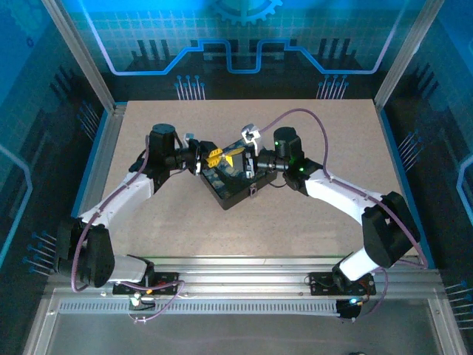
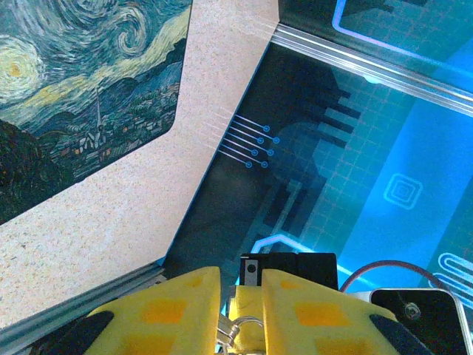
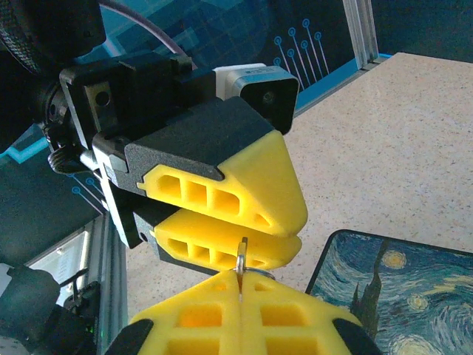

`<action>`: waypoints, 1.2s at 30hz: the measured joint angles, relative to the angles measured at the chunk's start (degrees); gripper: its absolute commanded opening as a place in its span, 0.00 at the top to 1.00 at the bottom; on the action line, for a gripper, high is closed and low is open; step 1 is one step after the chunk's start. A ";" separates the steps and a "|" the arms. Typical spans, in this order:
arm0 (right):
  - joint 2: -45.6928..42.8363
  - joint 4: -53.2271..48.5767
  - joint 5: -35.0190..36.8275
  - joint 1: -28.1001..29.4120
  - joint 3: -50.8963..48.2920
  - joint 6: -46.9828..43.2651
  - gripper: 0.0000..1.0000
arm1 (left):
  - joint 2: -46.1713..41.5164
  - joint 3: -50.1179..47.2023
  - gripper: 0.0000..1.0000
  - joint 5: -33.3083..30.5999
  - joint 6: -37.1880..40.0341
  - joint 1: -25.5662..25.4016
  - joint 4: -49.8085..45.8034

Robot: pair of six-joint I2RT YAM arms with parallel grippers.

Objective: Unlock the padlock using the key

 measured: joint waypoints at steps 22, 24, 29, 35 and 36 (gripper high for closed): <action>0.59 -5.25 4.76 4.07 1.81 -8.83 0.89 | 0.00 0.00 1.00 -2.36 0.22 0.28 -2.27; 0.59 -5.97 4.70 3.98 1.81 -9.38 0.83 | 0.00 0.09 1.00 -2.58 1.22 0.26 -3.72; 0.02 -7.10 3.67 1.68 1.66 -9.22 0.70 | -0.02 1.88 1.00 -4.17 5.66 0.00 -9.62; -1.62 -8.46 3.85 0.83 2.73 -7.91 0.62 | -0.02 4.76 1.00 -7.56 10.73 -1.25 -15.37; -1.40 -9.09 3.96 1.22 3.48 -7.85 0.62 | -0.02 5.03 1.00 -7.91 11.17 -1.49 -15.85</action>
